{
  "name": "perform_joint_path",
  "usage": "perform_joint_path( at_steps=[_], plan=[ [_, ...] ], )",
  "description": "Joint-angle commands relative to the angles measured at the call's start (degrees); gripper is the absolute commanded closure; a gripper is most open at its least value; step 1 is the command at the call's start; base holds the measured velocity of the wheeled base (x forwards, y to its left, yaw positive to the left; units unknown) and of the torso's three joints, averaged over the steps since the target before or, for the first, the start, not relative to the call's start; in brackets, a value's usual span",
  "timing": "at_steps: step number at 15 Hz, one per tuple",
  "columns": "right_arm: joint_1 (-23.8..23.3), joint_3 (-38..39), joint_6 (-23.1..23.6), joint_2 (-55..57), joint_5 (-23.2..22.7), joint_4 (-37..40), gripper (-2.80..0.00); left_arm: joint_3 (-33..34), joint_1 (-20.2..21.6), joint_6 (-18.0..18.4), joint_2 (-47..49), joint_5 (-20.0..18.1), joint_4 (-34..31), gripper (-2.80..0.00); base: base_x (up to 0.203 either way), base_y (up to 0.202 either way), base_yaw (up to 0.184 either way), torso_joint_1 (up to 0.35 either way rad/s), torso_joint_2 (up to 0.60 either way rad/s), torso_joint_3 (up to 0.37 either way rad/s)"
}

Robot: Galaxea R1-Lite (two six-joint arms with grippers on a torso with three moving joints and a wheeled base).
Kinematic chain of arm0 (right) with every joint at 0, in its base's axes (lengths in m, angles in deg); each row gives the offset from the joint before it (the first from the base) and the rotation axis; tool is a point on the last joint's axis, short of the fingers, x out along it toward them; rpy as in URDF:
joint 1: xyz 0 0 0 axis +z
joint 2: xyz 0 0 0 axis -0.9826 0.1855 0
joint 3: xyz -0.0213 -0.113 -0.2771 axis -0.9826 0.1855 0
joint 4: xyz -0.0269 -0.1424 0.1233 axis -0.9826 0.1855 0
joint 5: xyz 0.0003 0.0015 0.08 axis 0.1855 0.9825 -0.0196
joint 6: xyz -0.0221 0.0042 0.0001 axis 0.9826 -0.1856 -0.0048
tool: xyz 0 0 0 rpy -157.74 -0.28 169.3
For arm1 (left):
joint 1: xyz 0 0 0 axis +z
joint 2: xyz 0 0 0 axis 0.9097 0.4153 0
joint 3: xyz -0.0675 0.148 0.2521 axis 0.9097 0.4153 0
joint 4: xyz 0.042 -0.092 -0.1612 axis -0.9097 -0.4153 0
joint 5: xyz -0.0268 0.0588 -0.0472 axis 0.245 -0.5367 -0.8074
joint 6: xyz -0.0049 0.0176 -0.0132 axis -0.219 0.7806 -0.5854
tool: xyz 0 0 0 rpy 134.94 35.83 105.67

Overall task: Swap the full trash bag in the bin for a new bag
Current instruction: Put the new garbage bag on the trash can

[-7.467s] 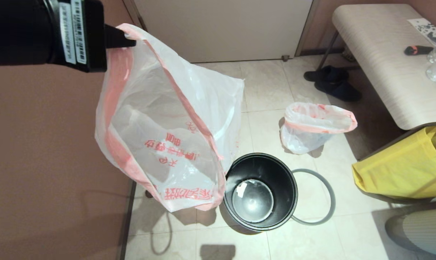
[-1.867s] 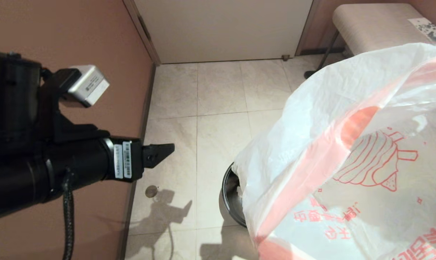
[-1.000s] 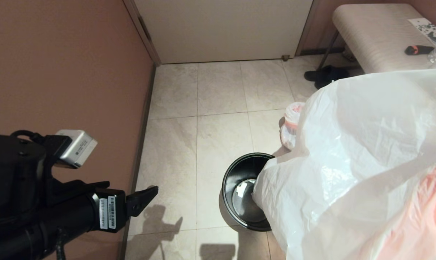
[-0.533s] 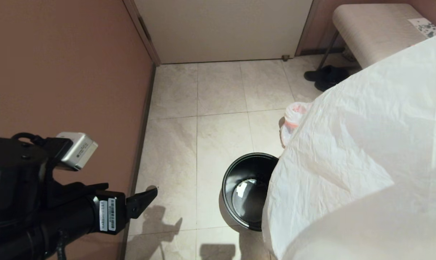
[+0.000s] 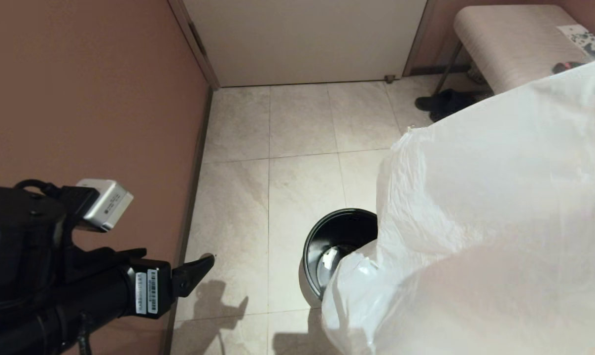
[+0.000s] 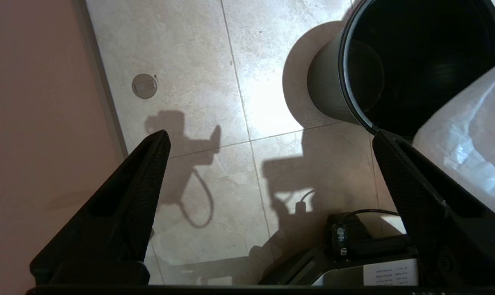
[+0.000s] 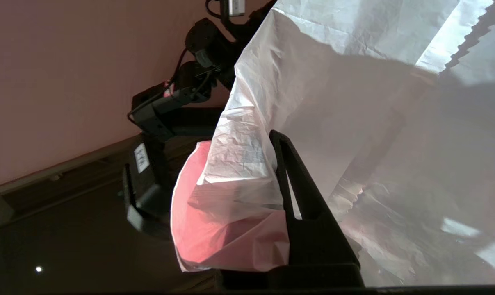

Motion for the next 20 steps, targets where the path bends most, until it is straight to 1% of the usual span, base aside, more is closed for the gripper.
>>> perform_joint_path(
  at_steps=[1, 3, 4, 5, 8, 9, 10, 11, 13, 15, 17, 18, 19, 20],
  plan=[
    [-1.66, 2.66, 0.42, 1.67, -0.29, 0.22, 0.0, -0.03, -0.01, -0.09, 0.25, 0.2, 0.05, -2.8, 0.0, 0.0, 0.0, 0.0, 0.0, 0.0],
    [-2.95, 5.87, -1.42, 4.57, -0.27, 0.33, 0.0, -0.03, 0.02, -0.09, 0.7, 0.2, 0.14, -2.8, 0.0, 0.0, 0.0, 0.0, 0.0, 0.0],
    [-4.1, 8.32, -1.65, 4.93, -0.33, -0.95, 0.0, 0.06, -0.01, -0.09, 0.74, 0.17, 0.14, -2.8, 0.0, 0.0, 0.0, 0.0, 0.0, 0.0],
    [-4.9, 10.41, -1.59, 4.4, -0.35, -5.94, 0.0, 0.09, -0.01, -0.09, 0.45, 0.12, 0.14, -2.8, 0.0, 0.0, 0.0, 0.0, 0.0, 0.0],
    [-6.17, 21.66, -0.78, -1.05, -0.21, -28.13, 0.0, 0.05, -0.01, -0.09, 0.22, 0.12, 0.14, -2.8, 0.0, 0.0, 0.0, 0.0, 0.0, 0.0],
    [-6.15, 25.73, -0.27, -2.52, -0.33, -34.09, 0.0, -0.05, -0.01, -0.07, 0.3, 0.12, 0.21, -2.8, 0.0, 0.0, 0.0, 0.0, 0.0, 0.0],
    [-6.04, 29.24, 0.37, -3.4, -0.55, -37.24, 0.0, -0.05, -0.07, -0.09, 0.55, 0.12, 0.23, -2.8, 0.0, 0.0, 0.0, 0.0, 0.0, 0.0],
    [-5.9, 31.72, 1.48, -3.88, -0.7, -38.77, 0.0, -0.03, -0.09, -0.09, 0.66, 0.12, 0.43, -2.8, 0.0, 0.0, 0.0, 0.0, 0.0, 0.0],
    [-5.65, 37.52, 6.17, -4.19, -0.91, -40.17, 0.0, 0.16, -0.09, 0.0, 0.83, 0.03, 1.9, -2.8, 0.0, 0.0, 0.0, 0.0, 0.0, 0.0],
    [-3.83, 42.58, 7.57, -3.81, -1.37, -44.3, 0.0, -0.03, -0.09, 0.08, 0.48, 0.12, 1.9, -2.8, 0.0, 0.0, 0.0, 0.0, 0.0, 0.0],
    [-3.13, 49.79, 9.31, -3.29, -1.44, -50.63, 0.0, -0.03, -0.09, 0.06, 0.62, 0.03, 1.99, -2.8, 0.0, 0.0, 0.0, 0.0, 0.0, 0.0],
    [-3.23, 52.8, 11.66, -3.11, -1.29, -55.4, 0.0, -0.03, -0.09, 0.02, 0.36, 0.03, 1.99, -2.8, 0.0, 0.0, 0.0, 0.0, 0.0, 0.0],
    [-4.45, 53.88, 13.9, -2.91, -1.13, -60.48, 0.0, -0.05, -0.09, 0.03, 0.03, 0.03, 1.99, -2.8, 0.0, 0.0, 0.0, 0.0, 0.0, 0.0],
    [-6.67, 53.36, 14.7, -2.84, -1.2, -64.48, 0.0, -0.11, -0.18, 0.08, -0.38, 0.03, 1.99, -2.8, 0.0, 0.0, 0.0, 0.0, 0.0, 0.0]
  ],
)
